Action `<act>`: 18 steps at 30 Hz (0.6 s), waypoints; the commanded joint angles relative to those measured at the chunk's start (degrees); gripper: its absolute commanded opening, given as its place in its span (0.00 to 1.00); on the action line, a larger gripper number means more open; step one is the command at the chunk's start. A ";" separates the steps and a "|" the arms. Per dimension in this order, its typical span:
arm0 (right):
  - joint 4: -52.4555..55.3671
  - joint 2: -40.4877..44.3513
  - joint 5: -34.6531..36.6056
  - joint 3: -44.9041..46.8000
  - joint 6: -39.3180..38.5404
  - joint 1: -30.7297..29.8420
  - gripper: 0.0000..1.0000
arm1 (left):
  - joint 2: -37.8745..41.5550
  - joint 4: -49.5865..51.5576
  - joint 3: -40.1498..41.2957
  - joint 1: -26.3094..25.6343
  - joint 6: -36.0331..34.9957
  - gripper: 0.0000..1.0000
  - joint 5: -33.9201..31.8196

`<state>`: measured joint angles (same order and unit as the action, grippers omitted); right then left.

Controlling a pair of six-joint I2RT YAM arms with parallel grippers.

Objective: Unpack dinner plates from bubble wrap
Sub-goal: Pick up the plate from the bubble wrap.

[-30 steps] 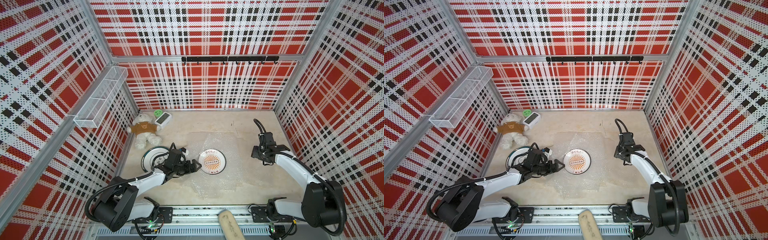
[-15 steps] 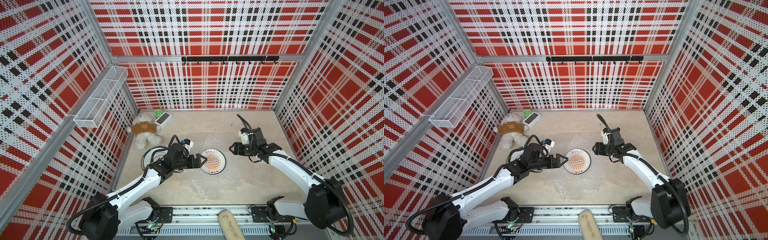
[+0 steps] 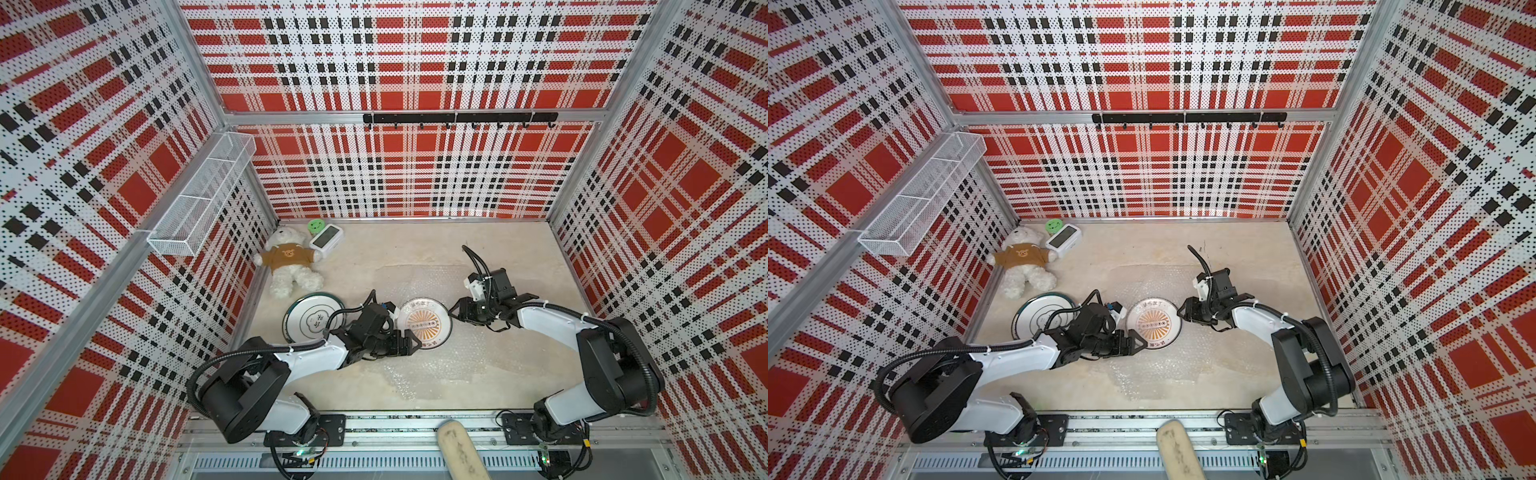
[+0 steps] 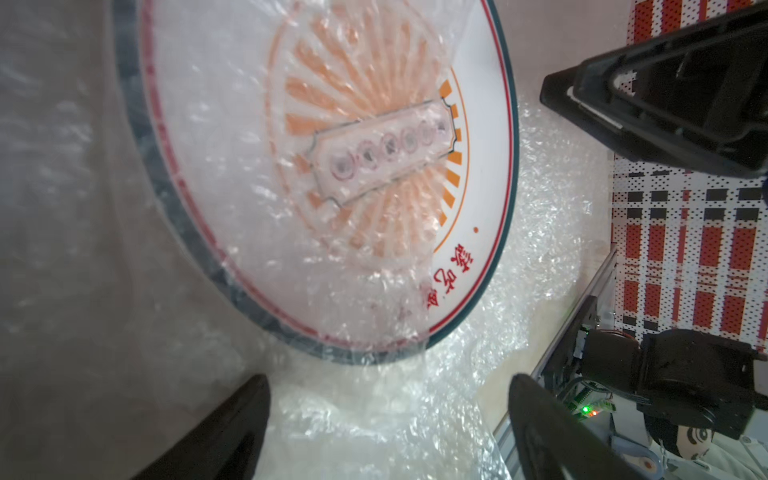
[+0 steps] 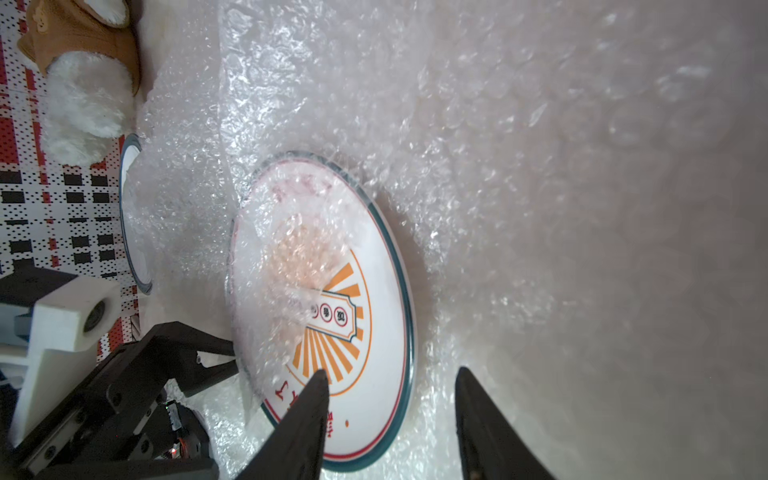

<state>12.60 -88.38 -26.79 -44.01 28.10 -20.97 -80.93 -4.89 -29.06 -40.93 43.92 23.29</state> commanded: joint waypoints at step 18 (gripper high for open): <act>-7.51 -9.04 -4.34 -0.41 0.76 -0.45 0.21 | -3.26 -5.13 1.60 -0.22 1.42 0.92 -0.43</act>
<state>7.25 -96.38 -30.30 -44.03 28.99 -20.99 -82.78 -9.80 -28.25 -40.93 44.73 23.46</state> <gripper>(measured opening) 0.215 0.917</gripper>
